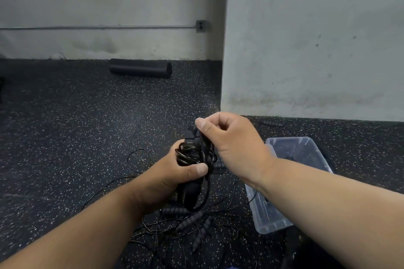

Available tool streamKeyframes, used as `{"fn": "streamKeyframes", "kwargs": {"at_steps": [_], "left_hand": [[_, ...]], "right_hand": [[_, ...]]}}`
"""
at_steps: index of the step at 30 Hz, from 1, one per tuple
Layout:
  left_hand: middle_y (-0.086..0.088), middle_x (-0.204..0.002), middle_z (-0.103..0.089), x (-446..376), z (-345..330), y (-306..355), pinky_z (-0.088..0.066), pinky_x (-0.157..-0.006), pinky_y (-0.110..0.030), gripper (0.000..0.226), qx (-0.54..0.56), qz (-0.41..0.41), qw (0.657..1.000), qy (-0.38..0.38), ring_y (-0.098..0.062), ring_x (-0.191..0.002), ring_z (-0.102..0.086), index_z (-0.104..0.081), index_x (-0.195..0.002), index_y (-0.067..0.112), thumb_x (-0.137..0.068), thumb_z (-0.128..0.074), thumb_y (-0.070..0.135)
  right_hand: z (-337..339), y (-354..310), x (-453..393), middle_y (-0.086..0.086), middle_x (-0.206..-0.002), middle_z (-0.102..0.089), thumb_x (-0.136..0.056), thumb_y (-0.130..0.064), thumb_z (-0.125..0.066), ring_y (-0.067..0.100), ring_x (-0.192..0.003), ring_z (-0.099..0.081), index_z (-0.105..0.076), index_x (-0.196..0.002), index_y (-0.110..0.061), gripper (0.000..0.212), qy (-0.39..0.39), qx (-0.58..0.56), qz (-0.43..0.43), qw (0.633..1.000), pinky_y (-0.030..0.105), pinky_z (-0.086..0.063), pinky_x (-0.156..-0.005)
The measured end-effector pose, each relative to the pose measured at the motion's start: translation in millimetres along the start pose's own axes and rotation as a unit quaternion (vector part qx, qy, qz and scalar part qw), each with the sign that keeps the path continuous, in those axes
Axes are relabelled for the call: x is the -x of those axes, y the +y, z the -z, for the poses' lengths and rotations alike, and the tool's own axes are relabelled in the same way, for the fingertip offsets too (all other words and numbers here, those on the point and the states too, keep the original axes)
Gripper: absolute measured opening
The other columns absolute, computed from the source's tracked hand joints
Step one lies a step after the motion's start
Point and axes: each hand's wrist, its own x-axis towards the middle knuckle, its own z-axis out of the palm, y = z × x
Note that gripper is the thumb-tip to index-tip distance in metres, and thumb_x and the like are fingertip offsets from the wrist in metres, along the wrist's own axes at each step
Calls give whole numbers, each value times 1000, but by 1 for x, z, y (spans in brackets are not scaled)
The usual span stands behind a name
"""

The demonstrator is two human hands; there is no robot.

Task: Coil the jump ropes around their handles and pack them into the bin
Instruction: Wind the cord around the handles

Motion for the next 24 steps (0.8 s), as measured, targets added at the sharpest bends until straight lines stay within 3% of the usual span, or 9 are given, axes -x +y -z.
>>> {"fn": "streamKeyframes", "kwargs": {"at_steps": [1, 5, 7, 9, 12, 16, 19, 22, 24], "left_hand": [[-7, -107, -71, -1, -2, -3, -58, -76, -29, 86, 1, -1, 1000, 8, -14, -92, -69, -45, -139, 8, -68, -87, 33], [-19, -126, -67, -4, -6, -8, -57, -91, -42, 84, 1, 2, 1000, 27, -26, -107, -66, -48, -142, 9, -72, -89, 34], [-12, -105, -69, -4, -8, -4, -57, -76, -34, 75, 21, 13, 1000, 17, -20, -91, -66, -50, -137, 2, -76, -83, 31], [-2, -81, -69, -3, -11, -2, -54, -58, -24, 49, 50, 20, 999, 6, -12, -68, -66, -54, -120, -2, -82, -71, 24], [1, -72, -68, -2, -11, 5, -52, -51, -22, 37, 83, 24, 996, -11, -10, -59, -65, -56, -113, 4, -82, -64, 22], [-1, -81, -70, -2, -6, 7, -54, -55, -25, 68, 81, 19, 996, 20, -11, -66, -67, -54, -125, 3, -69, -76, 32], [-10, -95, -71, -2, -6, 8, -55, -60, -27, 84, 71, 11, 996, 52, -13, -73, -68, -51, -137, -3, -66, -78, 34], [-14, -106, -72, -3, -1, 10, -60, -68, -31, 87, 89, 7, 994, 57, -21, -84, -71, -53, -142, -4, -68, -76, 36], [-16, -126, -72, -1, -2, 14, -61, -89, -33, 75, 109, 4, 993, 37, -26, -111, -73, -55, -143, -3, -77, -69, 31]], "right_hand": [[-1, 2, 0, -11, -60, -60, -95, -34, -76, 2, -56, -56, -71, -79, -16, 25, 11, 4, -8, 1000, 17, -47, -54], [-1, 6, -3, -11, -57, -52, -93, -40, -77, 5, -57, -50, -72, -78, -18, 26, 11, 79, 10, 997, 28, -48, -57], [1, 8, -4, -4, -64, -53, -92, -40, -77, 6, -62, -49, -72, -83, -23, 20, 6, 110, 33, 993, 30, -48, -61], [4, 12, -4, -7, -70, -56, -94, -37, -75, 5, -67, -51, -70, -92, -28, 11, -7, 86, 46, 995, 29, -48, -64], [9, 19, -3, -9, -82, -55, -98, -29, -70, 11, -73, -49, -62, -107, -35, 13, -42, 36, 56, 997, 32, -47, -67], [10, 21, 1, -6, -88, -58, -98, -20, -71, 10, -74, -51, -56, -120, -34, 30, -47, 43, 62, 996, 27, -49, -69], [13, 20, 2, -4, -93, -63, -92, -30, -74, 12, -76, -53, -53, -128, -37, 43, -66, 32, 61, 995, 26, -50, -71], [17, 20, 2, 9, -100, -61, -84, -26, -71, 15, -81, -54, -44, -146, -37, 69, -127, 4, 55, 990, 31, -50, -78], [17, 19, 3, 2, -97, -61, -85, -10, -69, 15, -82, -55, -33, -157, -36, 85, -149, 7, 63, 987, 31, -50, -83]]}}
